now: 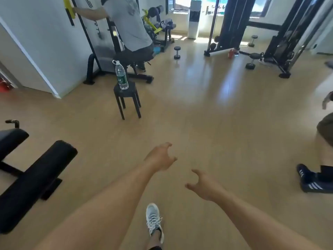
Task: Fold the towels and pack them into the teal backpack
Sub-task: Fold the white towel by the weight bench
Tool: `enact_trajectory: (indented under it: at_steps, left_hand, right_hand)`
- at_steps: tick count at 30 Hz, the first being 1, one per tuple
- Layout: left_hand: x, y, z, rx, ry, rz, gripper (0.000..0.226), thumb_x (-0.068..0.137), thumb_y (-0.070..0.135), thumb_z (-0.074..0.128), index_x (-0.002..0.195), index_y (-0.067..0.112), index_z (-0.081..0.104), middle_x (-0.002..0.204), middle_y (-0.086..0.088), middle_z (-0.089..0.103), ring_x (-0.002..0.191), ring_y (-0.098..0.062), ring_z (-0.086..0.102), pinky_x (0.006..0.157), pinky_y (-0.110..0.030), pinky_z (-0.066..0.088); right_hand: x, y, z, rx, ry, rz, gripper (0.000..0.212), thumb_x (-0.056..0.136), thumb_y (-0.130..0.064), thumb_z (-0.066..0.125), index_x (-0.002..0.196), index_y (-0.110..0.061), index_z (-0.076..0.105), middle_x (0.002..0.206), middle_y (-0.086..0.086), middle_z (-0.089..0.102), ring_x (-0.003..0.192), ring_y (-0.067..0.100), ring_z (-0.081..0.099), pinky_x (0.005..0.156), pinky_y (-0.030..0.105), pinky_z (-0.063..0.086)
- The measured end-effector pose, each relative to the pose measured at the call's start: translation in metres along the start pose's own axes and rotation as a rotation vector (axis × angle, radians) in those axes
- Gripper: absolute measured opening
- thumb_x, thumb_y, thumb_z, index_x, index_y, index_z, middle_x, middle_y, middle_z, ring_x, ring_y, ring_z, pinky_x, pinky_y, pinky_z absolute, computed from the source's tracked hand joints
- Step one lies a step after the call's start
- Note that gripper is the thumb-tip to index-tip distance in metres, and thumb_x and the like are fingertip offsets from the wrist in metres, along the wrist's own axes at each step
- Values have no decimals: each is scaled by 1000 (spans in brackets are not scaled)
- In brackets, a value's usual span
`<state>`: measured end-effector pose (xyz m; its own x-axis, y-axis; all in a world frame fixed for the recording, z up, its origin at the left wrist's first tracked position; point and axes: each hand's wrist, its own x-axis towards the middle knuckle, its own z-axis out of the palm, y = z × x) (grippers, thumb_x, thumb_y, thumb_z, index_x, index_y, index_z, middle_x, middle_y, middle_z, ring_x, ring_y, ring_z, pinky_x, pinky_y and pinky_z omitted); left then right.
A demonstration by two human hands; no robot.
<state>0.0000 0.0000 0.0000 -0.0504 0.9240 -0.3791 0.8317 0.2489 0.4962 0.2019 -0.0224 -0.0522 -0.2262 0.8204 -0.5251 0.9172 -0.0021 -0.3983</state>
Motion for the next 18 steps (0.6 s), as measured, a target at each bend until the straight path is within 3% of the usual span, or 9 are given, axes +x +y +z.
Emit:
enact_trajectory:
  at_steps: [9, 18]
  left_hand:
    - [250, -3, -94, 13, -103, -79, 66, 98, 42, 61, 156, 25, 34, 159, -5, 40, 141, -27, 45, 112, -38, 42]
    - [488, 90, -168, 86, -160, 43, 65, 97, 41, 61, 155, 23, 35, 156, -8, 43, 143, -27, 43, 114, -35, 39]
  right_hand:
    - [220, -25, -126, 107, 51, 158, 78, 89, -61, 64, 155, -30, 37, 158, 1, 45, 143, 22, 45, 114, 32, 38]
    - [404, -21, -260, 242, 115, 234, 73, 92, -61, 59, 155, -34, 35, 157, -3, 46, 143, 18, 44, 111, 29, 37]
